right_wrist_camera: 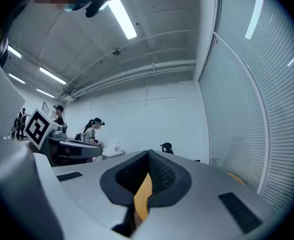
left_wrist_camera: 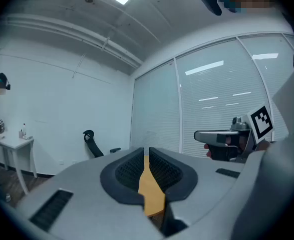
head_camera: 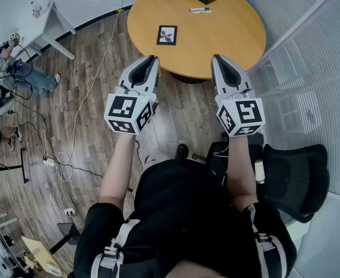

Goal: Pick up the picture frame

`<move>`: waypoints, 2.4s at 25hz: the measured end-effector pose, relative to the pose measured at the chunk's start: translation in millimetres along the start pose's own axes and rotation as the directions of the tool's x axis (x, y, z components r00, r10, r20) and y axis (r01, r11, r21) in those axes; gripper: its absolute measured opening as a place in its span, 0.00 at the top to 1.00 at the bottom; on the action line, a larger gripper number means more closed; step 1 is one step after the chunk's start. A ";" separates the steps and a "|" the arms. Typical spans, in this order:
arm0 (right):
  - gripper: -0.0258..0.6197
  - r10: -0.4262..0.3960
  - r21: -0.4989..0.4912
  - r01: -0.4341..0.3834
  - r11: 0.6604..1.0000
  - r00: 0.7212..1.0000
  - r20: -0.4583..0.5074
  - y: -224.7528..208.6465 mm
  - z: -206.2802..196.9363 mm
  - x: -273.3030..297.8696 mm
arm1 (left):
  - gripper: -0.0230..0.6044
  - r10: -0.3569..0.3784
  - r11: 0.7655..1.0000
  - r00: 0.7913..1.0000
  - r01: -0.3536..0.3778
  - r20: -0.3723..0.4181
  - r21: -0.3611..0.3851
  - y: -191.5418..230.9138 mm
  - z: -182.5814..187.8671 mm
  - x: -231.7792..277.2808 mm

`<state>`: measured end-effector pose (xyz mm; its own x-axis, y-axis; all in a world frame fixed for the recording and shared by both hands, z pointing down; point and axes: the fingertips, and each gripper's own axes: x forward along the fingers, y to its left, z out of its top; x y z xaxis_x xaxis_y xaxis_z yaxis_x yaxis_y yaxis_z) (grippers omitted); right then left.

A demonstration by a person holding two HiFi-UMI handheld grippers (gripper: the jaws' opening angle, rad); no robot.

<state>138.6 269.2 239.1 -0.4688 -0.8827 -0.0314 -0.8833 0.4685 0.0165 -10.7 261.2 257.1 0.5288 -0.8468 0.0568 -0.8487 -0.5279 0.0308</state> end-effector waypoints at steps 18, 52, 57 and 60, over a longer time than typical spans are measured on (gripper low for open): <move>0.93 0.023 0.046 -0.023 0.999 1.000 -0.008 12.6 -8.7 -24.2 | 0.89 0.022 1.000 0.999 -0.022 -0.033 0.003 -21.2 -11.7 -27.3; 0.77 -0.028 0.075 0.036 0.997 0.994 -0.105 -15.1 -42.7 237.3 | 0.80 -0.070 0.997 0.992 0.067 -0.103 -0.039 191.8 -26.2 145.1; 0.77 -0.071 0.070 0.079 0.994 0.992 -0.109 -22.8 -47.3 280.2 | 0.79 -0.106 0.994 0.989 0.102 -0.103 -0.039 229.9 -28.0 175.0; 0.77 -0.096 0.069 0.104 0.992 0.989 -0.114 -23.6 -52.6 301.2 | 0.79 -0.122 0.992 0.987 0.118 -0.103 -0.049 250.5 -32.0 188.1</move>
<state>18.3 -9.6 281.8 -0.3789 -0.9219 0.0811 -0.9252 0.3753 -0.0558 -124.0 -28.2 307.4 0.6254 -0.7647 0.1553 -0.7797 -0.6202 0.0862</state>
